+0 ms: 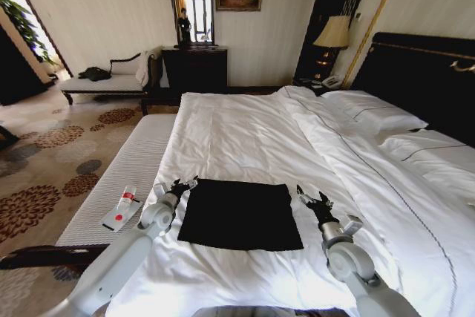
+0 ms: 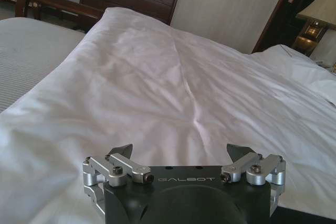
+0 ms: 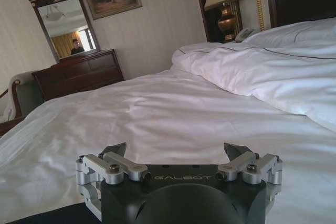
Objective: Fold the clothes on the bed.
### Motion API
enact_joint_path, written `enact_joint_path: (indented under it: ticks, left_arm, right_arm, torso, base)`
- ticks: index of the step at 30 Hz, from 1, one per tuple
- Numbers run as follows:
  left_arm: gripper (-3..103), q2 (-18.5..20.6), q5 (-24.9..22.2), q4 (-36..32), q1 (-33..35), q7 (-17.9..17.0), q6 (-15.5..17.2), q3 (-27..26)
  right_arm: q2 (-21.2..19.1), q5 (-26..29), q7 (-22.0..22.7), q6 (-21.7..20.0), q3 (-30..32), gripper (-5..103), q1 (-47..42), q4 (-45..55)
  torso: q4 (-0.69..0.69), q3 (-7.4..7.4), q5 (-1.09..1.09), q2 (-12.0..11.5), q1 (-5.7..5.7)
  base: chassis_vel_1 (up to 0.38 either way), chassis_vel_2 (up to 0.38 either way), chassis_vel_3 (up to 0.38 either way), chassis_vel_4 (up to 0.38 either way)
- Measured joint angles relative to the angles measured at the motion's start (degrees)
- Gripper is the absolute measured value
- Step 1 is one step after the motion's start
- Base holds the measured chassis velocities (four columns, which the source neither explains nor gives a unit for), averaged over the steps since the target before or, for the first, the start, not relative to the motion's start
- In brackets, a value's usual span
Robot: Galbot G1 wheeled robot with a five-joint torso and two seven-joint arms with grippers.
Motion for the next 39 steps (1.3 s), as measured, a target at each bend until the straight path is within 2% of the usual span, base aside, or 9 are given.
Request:
enact_joint_path:
  ticks: [4,14,22,23,25,29,31,33,39]
  left_arm:
    - [102,-1.8,-1.1,4.3,-3.2,0.0,0.6,1.8]
    - [86,-2.6,-2.8,6.7,-3.7,-0.1,1.9,4.0]
    - [59,-2.6,-2.0,7.1,-2.9,-0.3,1.8,4.9]
    - [48,-2.6,-1.8,7.1,-2.4,-0.4,1.6,4.8]
    - [48,-2.6,-1.5,7.0,-2.1,-0.5,1.4,4.7]
    - [26,-2.6,-0.8,6.3,-1.3,-0.6,0.5,4.3]
    - [26,-2.7,-0.7,6.1,-1.3,-0.6,0.3,4.3]
    - [10,-2.8,-0.7,5.9,-1.3,-0.8,0.1,4.1]
    - [2,-3.1,-0.8,6.1,-1.4,-1.7,-0.1,3.9]
  right_arm:
    - [0.0,0.4,0.9,-0.2,-0.1,100,1.1,-1.4]
    - [0.2,1.1,2.6,-0.8,-1.2,100,3.2,-3.4]
    - [0.3,1.2,3.2,-1.0,-1.4,100,3.5,-3.7]
    - [0.4,1.3,3.3,-1.0,-1.4,100,3.5,-3.7]
    - [0.5,1.5,3.5,-1.1,-1.5,100,3.5,-3.7]
    - [0.8,1.9,4.2,-1.5,-1.9,100,3.9,-3.2]
    - [0.8,2.0,4.3,-1.6,-2.0,100,4.0,-3.1]
    - [0.6,2.4,4.7,-1.9,-2.4,100,4.4,-3.2]
    - [-2.0,4.1,5.5,-3.4,-3.7,100,7.0,-5.2]
  torso:
    - [0.03,0.00,0.00,0.0,0.00]
    - [0.05,0.00,0.00,0.0,-0.01]
    - [0.02,-0.01,0.00,0.0,-0.01]
    - [0.03,-0.01,0.00,0.0,-0.01]
    - [0.02,-0.01,0.00,0.0,-0.01]
    - [0.03,0.00,-0.01,0.0,-0.01]
    - [0.03,-0.01,-0.01,0.0,-0.01]
    - [0.02,-0.01,0.00,0.0,-0.02]
    - [0.01,-0.01,-0.01,0.0,-0.01]
  base:
    - [0.000,0.000,0.000,0.000]
    - [0.000,0.000,0.000,0.000]
    - [0.000,0.000,0.000,0.000]
    - [0.000,0.000,0.000,0.000]
    - [0.000,0.000,0.000,0.000]
    - [0.000,0.000,0.000,0.000]
    - [0.000,0.000,0.000,0.000]
    - [0.000,0.000,0.000,0.000]
    - [0.000,0.000,0.000,0.000]
